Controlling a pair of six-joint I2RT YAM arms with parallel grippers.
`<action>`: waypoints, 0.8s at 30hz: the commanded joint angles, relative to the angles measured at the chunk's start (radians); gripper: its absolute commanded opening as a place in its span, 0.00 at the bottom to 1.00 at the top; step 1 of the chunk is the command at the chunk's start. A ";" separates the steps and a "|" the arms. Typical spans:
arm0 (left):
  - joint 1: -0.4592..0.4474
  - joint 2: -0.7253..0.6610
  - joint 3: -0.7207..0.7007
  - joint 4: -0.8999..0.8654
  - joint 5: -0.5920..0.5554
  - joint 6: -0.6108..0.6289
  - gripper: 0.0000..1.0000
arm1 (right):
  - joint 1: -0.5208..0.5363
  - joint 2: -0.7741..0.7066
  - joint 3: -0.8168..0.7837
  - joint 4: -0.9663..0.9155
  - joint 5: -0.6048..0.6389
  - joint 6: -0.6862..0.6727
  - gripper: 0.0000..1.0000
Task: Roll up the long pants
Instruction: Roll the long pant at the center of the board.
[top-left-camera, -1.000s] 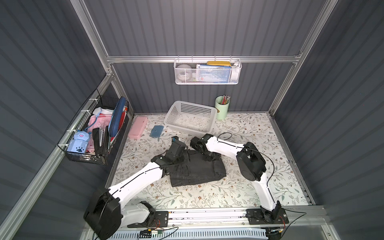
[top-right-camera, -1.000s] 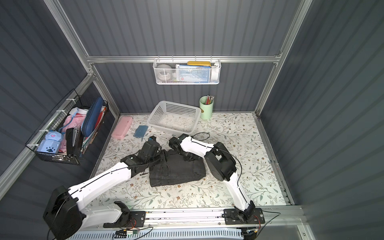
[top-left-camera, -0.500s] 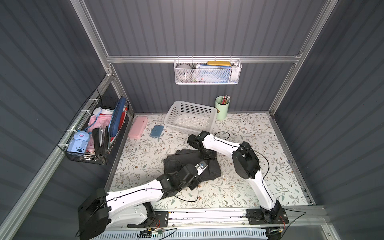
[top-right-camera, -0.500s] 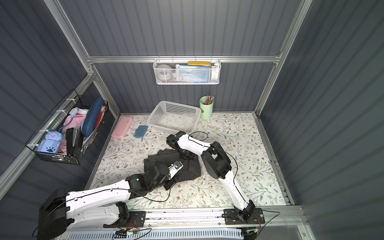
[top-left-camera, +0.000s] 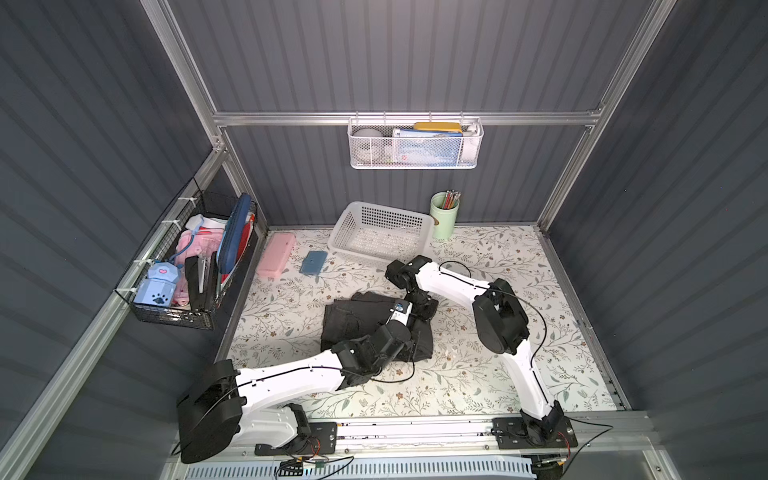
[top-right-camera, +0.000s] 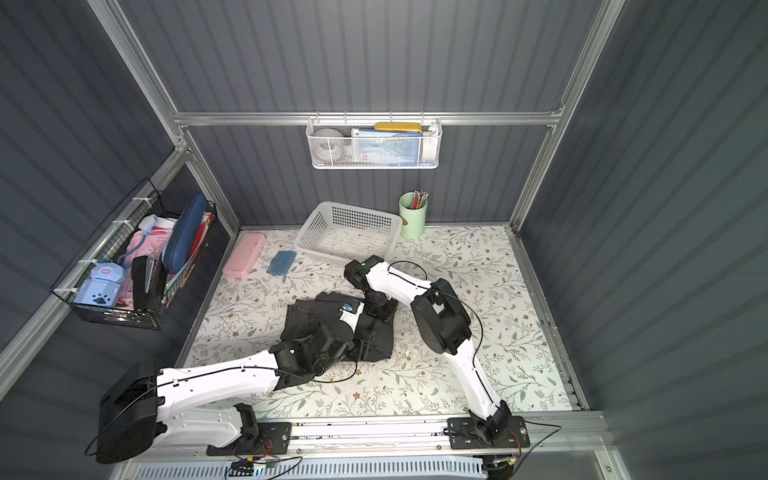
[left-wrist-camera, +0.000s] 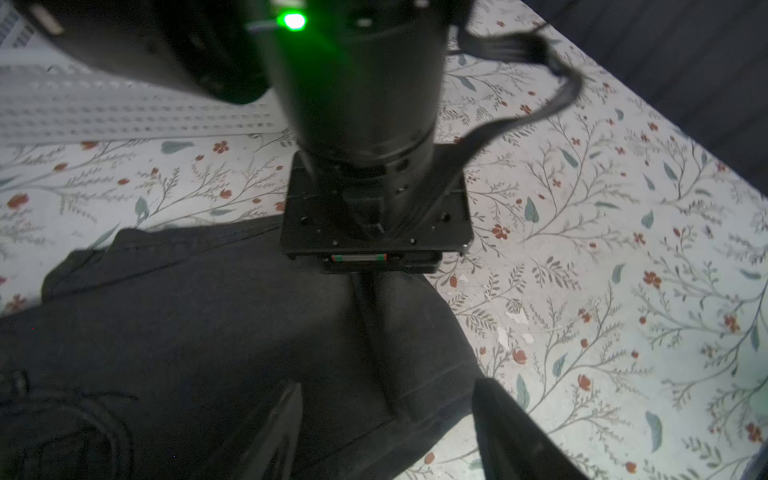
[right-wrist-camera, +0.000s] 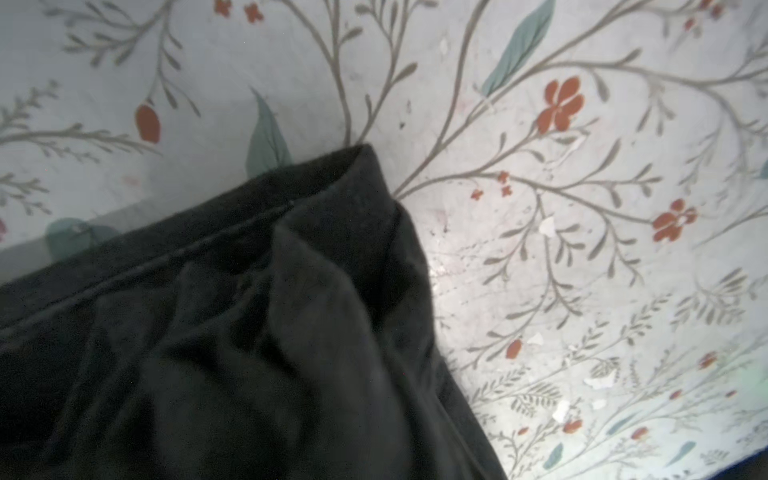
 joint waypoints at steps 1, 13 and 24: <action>-0.005 0.001 -0.010 -0.095 -0.063 -0.263 0.70 | 0.015 0.075 -0.005 0.081 -0.180 0.088 0.32; -0.006 0.159 0.031 -0.151 -0.029 -0.138 0.74 | -0.005 0.111 0.082 0.064 -0.219 0.108 0.32; 0.103 0.181 -0.055 -0.102 0.030 -0.192 0.52 | -0.006 0.077 0.050 0.086 -0.285 0.106 0.33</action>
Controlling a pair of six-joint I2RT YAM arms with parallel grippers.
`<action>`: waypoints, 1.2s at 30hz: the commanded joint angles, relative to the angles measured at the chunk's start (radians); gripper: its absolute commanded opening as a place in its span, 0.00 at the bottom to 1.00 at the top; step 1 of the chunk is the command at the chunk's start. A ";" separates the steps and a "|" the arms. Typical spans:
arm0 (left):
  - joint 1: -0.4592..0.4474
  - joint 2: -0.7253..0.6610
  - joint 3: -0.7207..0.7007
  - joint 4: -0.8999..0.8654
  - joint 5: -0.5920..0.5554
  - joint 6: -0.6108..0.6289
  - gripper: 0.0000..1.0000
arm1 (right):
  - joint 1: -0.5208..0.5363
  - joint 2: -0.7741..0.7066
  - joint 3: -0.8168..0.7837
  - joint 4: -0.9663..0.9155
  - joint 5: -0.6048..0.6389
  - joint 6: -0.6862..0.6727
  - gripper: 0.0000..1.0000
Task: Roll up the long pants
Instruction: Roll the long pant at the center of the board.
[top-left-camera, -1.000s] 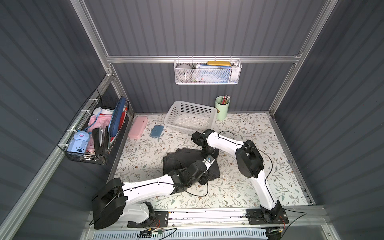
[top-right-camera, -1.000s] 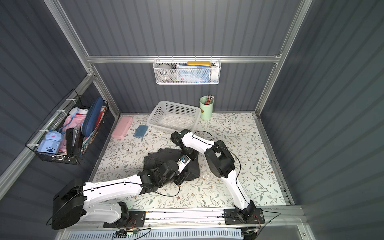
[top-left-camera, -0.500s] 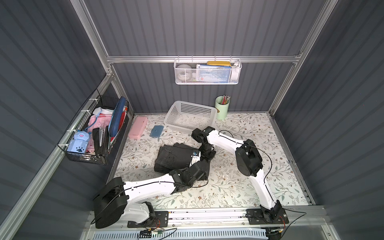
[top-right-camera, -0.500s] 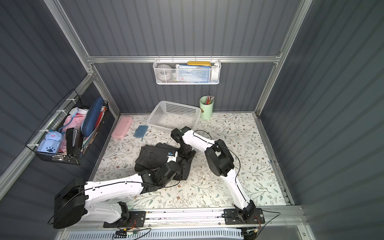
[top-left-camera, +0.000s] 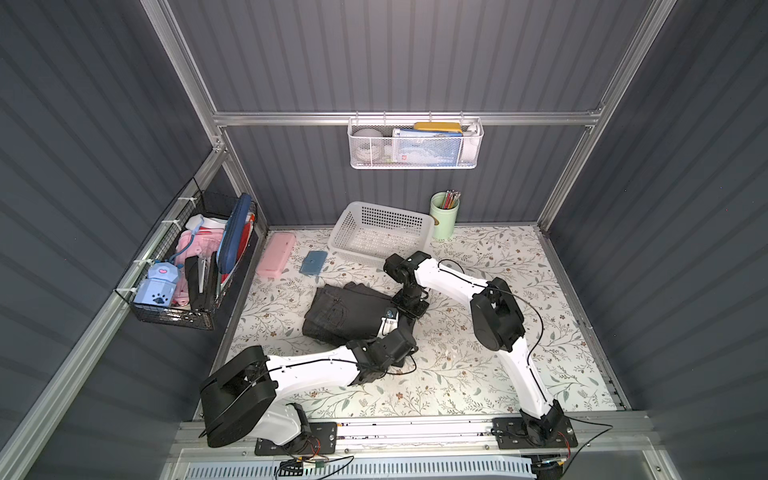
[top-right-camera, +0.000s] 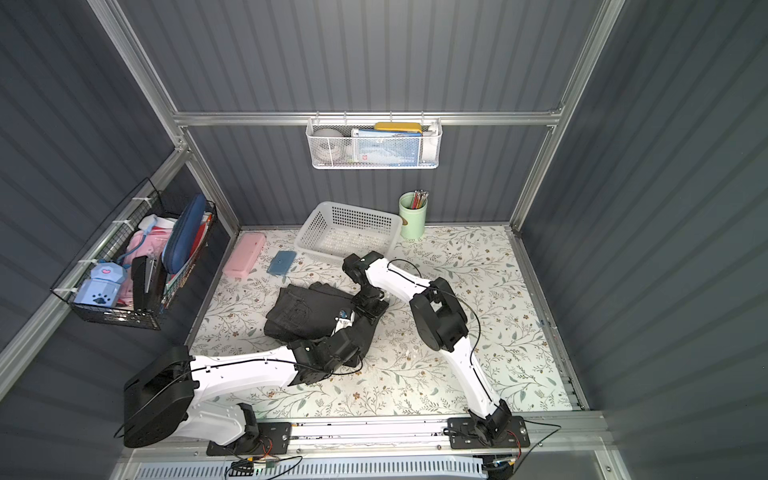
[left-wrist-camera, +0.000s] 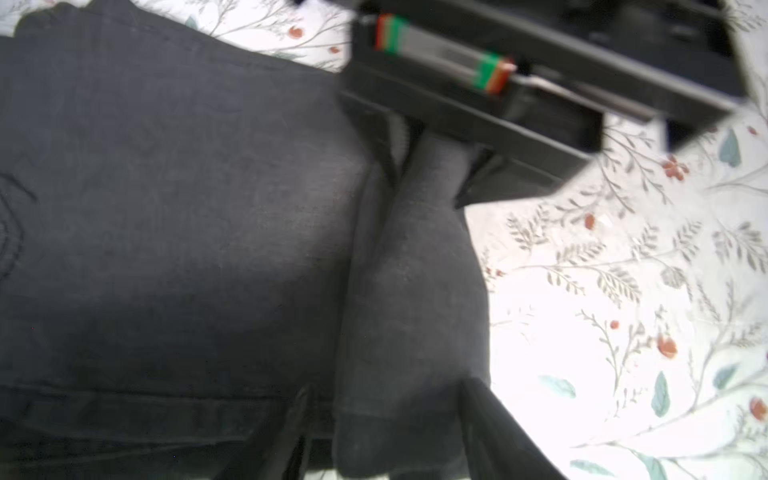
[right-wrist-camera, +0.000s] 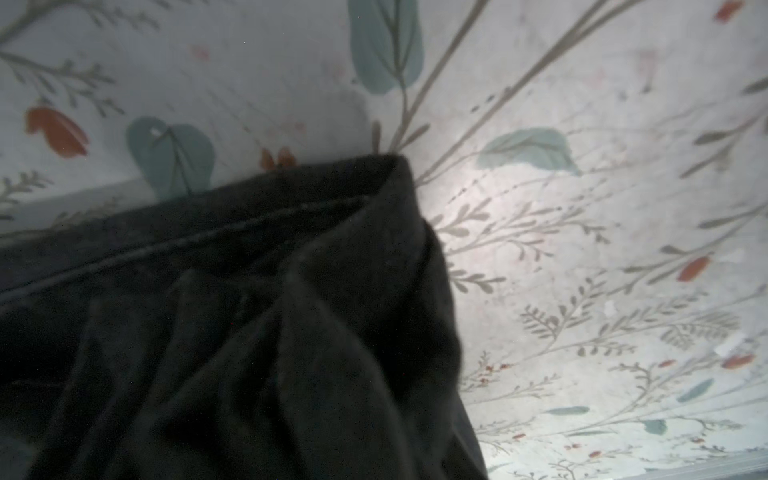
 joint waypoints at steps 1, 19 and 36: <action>0.080 0.018 -0.060 0.063 0.077 -0.022 0.50 | 0.008 0.022 -0.051 0.054 -0.048 0.018 0.33; 0.411 0.187 -0.256 0.491 0.617 -0.179 0.00 | -0.054 -0.329 -0.377 0.414 0.026 -0.167 0.92; 0.452 0.302 -0.199 0.534 0.794 -0.157 0.00 | -0.188 -0.539 -0.958 1.152 -0.182 -0.350 0.82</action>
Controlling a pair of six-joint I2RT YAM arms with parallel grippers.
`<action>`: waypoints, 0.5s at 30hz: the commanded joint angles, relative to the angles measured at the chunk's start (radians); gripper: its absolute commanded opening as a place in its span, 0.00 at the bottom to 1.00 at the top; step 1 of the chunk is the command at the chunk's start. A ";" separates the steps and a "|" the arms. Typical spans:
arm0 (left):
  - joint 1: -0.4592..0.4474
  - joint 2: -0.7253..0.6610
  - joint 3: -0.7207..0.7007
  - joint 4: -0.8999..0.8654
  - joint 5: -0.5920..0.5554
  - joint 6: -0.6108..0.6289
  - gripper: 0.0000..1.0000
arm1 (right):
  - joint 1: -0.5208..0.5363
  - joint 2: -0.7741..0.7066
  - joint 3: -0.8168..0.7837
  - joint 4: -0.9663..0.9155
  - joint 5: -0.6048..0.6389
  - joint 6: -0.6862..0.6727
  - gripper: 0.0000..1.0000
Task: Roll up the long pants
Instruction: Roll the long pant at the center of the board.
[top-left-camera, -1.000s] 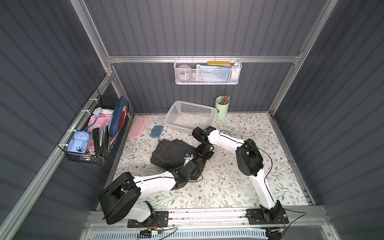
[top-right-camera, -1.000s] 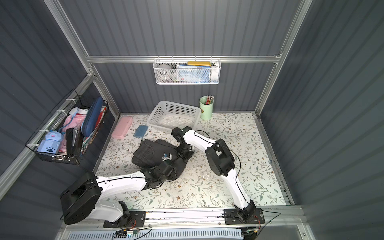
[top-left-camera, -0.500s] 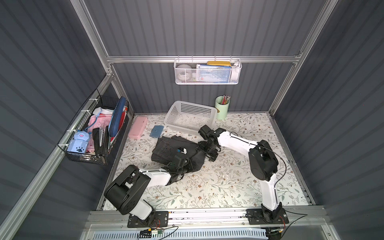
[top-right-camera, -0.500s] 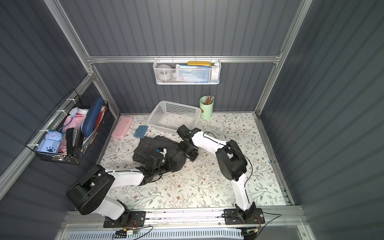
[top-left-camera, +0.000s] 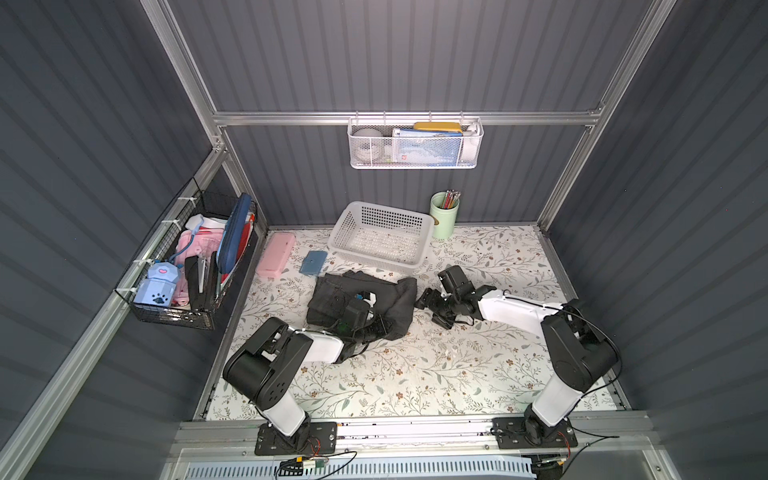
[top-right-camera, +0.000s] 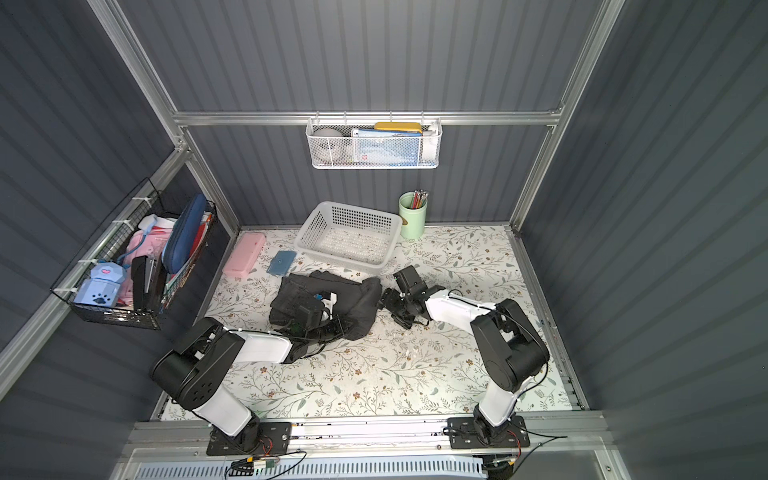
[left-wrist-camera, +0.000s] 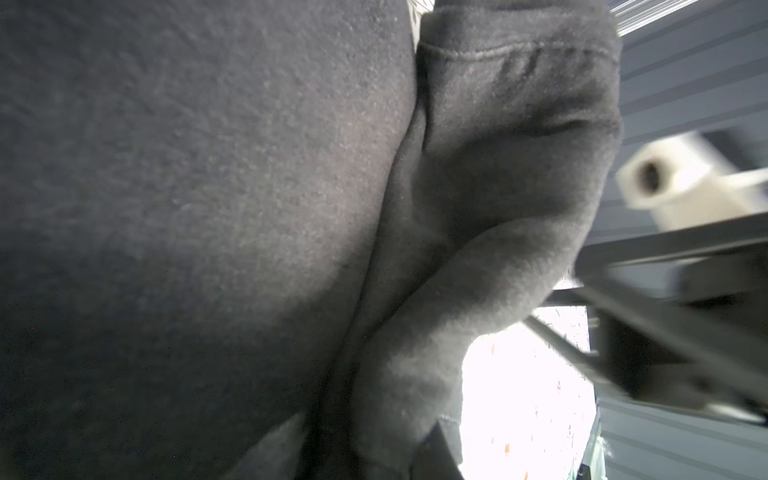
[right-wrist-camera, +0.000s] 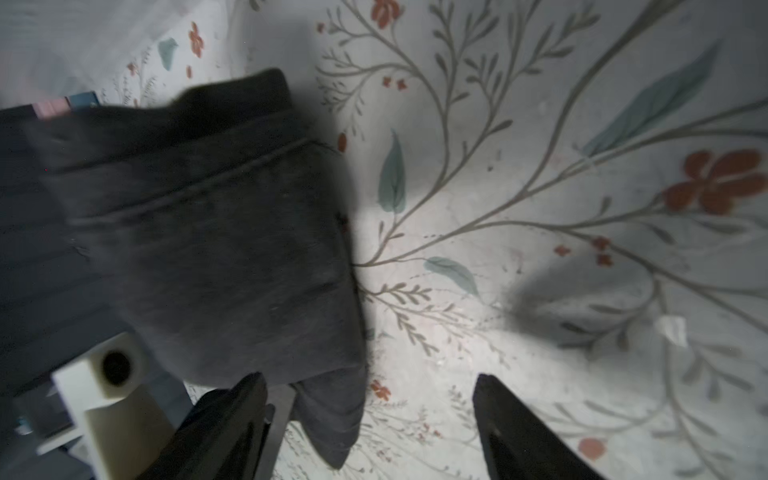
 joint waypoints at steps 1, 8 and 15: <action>-0.006 0.072 -0.022 -0.193 0.045 0.008 0.00 | 0.000 0.063 0.053 0.153 -0.060 -0.071 0.82; -0.001 0.089 -0.012 -0.180 0.073 0.020 0.00 | -0.002 0.189 0.125 0.386 -0.050 0.007 0.76; 0.007 0.116 -0.002 -0.156 0.130 0.028 0.00 | 0.010 0.302 0.214 0.457 -0.133 0.014 0.72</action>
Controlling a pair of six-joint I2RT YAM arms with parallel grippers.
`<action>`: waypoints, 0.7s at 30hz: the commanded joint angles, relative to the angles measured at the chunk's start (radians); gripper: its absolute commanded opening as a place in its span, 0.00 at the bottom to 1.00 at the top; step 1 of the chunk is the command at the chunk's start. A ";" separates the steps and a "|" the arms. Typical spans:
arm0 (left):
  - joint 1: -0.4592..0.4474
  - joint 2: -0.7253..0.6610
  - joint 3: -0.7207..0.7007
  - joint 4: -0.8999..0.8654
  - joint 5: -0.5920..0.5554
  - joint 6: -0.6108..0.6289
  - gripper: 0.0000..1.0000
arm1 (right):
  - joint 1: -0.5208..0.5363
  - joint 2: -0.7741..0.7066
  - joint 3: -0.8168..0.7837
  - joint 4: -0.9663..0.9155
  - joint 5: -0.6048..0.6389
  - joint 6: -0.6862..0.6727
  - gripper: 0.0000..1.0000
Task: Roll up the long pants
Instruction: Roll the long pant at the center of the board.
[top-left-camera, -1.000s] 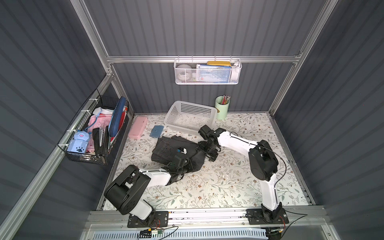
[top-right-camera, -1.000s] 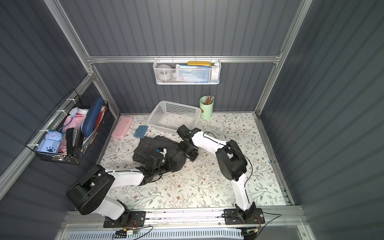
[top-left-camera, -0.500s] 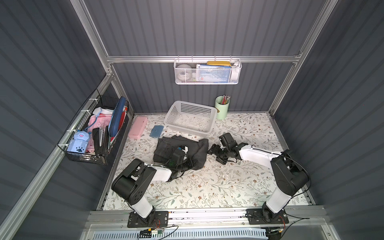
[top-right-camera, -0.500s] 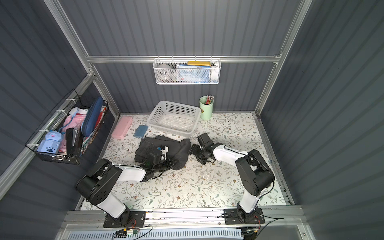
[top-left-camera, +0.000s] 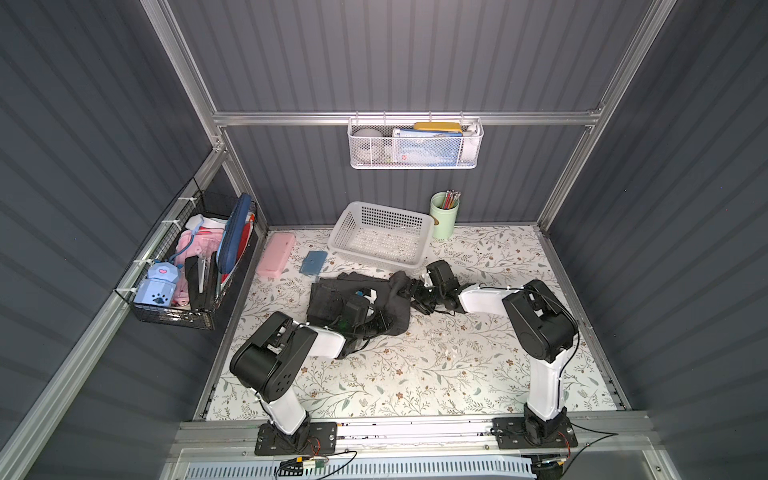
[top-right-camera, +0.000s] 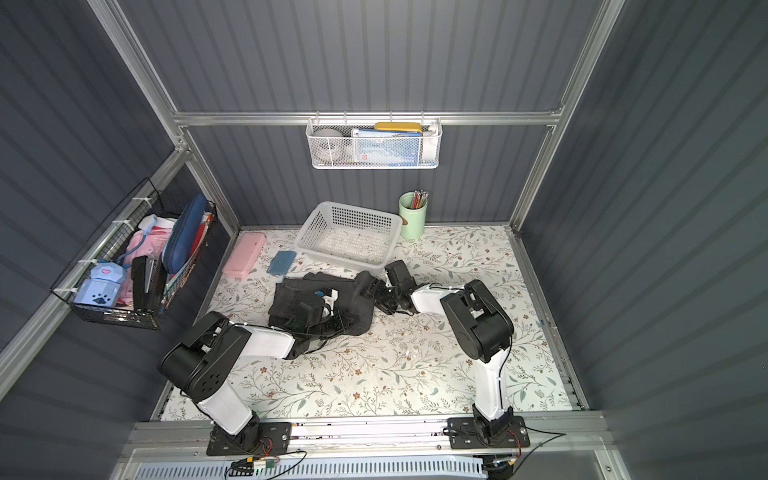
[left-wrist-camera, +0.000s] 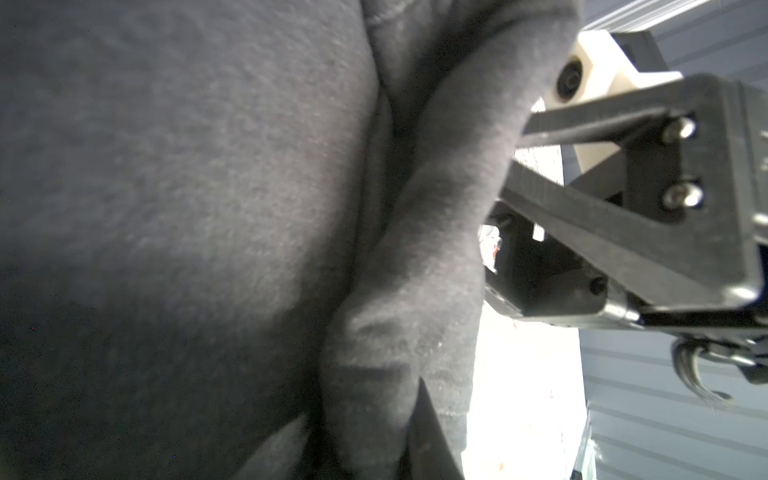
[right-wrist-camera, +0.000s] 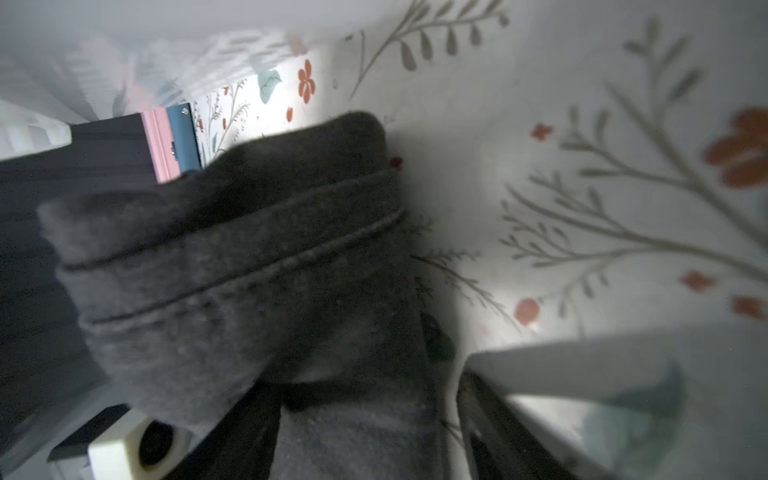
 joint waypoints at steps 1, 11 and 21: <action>-0.017 0.067 -0.037 -0.190 0.105 0.028 0.00 | 0.015 0.037 0.051 0.130 -0.021 0.009 0.72; -0.001 0.134 -0.016 -0.135 0.164 0.030 0.00 | 0.055 0.111 0.067 0.240 -0.114 0.012 0.69; -0.001 0.016 0.045 -0.325 0.139 0.151 0.22 | 0.061 0.032 0.035 0.156 -0.075 -0.034 0.02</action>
